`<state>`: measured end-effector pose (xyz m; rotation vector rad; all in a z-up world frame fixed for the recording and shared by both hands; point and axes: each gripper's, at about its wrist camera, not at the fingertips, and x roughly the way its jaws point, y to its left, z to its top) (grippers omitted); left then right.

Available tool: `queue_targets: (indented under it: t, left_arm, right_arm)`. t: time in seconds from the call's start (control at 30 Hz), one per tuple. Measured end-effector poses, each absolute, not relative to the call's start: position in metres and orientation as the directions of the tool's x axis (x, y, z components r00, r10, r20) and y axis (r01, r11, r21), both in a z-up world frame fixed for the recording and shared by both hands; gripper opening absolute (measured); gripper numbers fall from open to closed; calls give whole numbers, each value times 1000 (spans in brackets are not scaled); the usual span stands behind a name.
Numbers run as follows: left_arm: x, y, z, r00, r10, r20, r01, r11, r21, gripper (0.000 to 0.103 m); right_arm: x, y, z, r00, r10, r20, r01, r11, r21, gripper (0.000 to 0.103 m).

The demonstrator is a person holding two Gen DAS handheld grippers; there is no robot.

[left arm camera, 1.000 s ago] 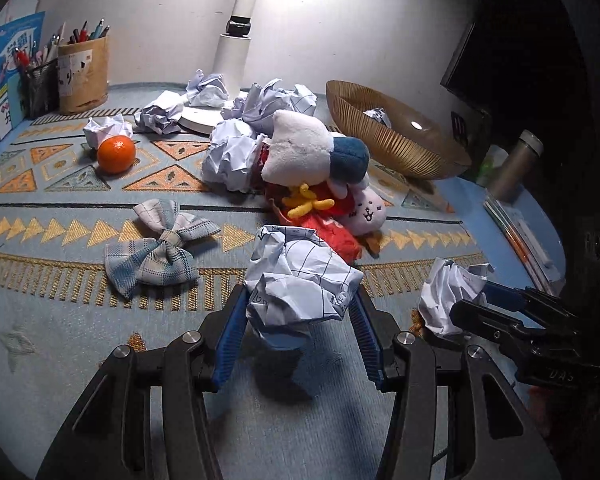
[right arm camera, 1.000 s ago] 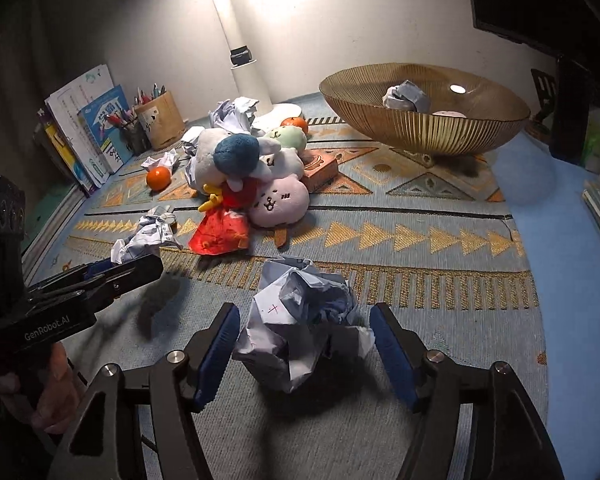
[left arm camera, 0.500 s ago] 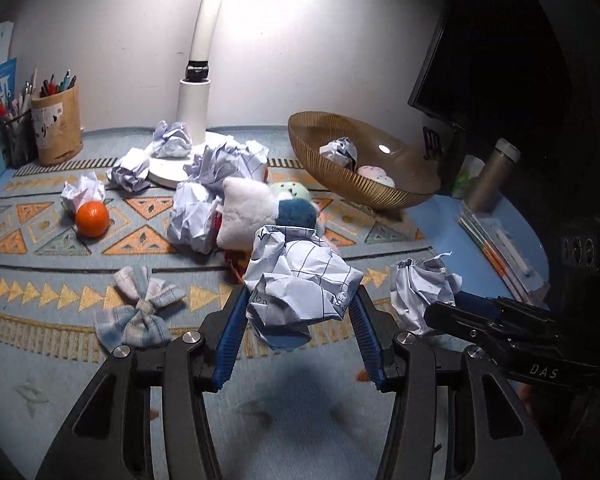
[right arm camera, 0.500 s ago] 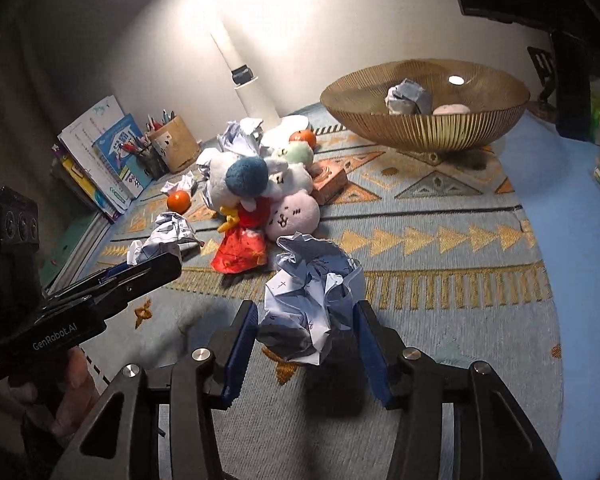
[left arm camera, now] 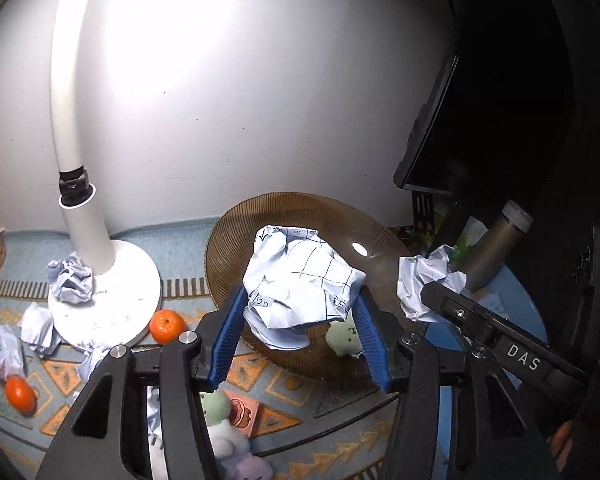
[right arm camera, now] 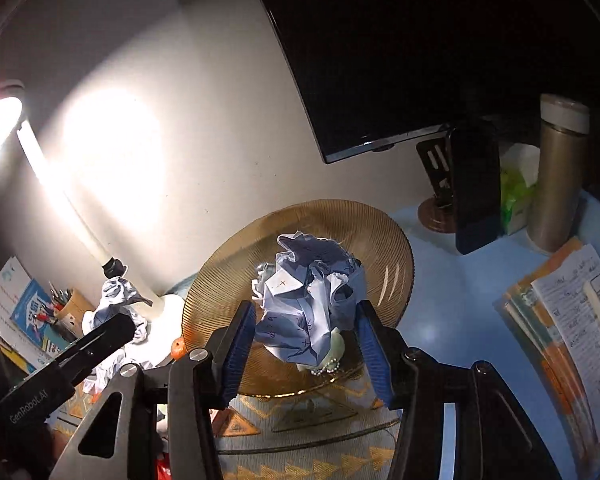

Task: Organize objects
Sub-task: 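Carry both paper balls over the brown woven bowl, then open both tools to drop the paper balls into the bowl and withdraw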

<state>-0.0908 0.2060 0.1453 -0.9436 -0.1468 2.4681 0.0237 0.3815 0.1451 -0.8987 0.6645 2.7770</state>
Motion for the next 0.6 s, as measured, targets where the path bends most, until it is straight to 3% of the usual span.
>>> queue_targets:
  t: [0.07, 0.1, 0.13, 0.37, 0.6]
  left_arm:
    - [-105, 211, 137, -625, 474, -620, -389, -878, -279, 72]
    - [-111, 212, 133, -619, 476, -624, -383, -877, -289, 84]
    - [-115, 211, 129, -612, 482, -627, -379, -874, -303, 88]
    - [-105, 199, 123, -607, 497, -620, -364, -867, -339, 88]
    - [-47, 164, 164, -701, 480, -527, -387, -877, -285, 88]
  right_arm:
    - [8, 389, 140, -810, -87, -581, -214, -877, 430, 65]
    - [2, 392, 137, -812, -131, -568, -184, -867, 463, 69]
    - [-2, 396, 135, -809, -139, -572, -185, -862, 471, 70]
    - [13, 402, 132, -803, -120, -583, -193, -874, 447, 70]
    - [46, 355, 153, -811, -87, -579, -123, -941, 314, 70]
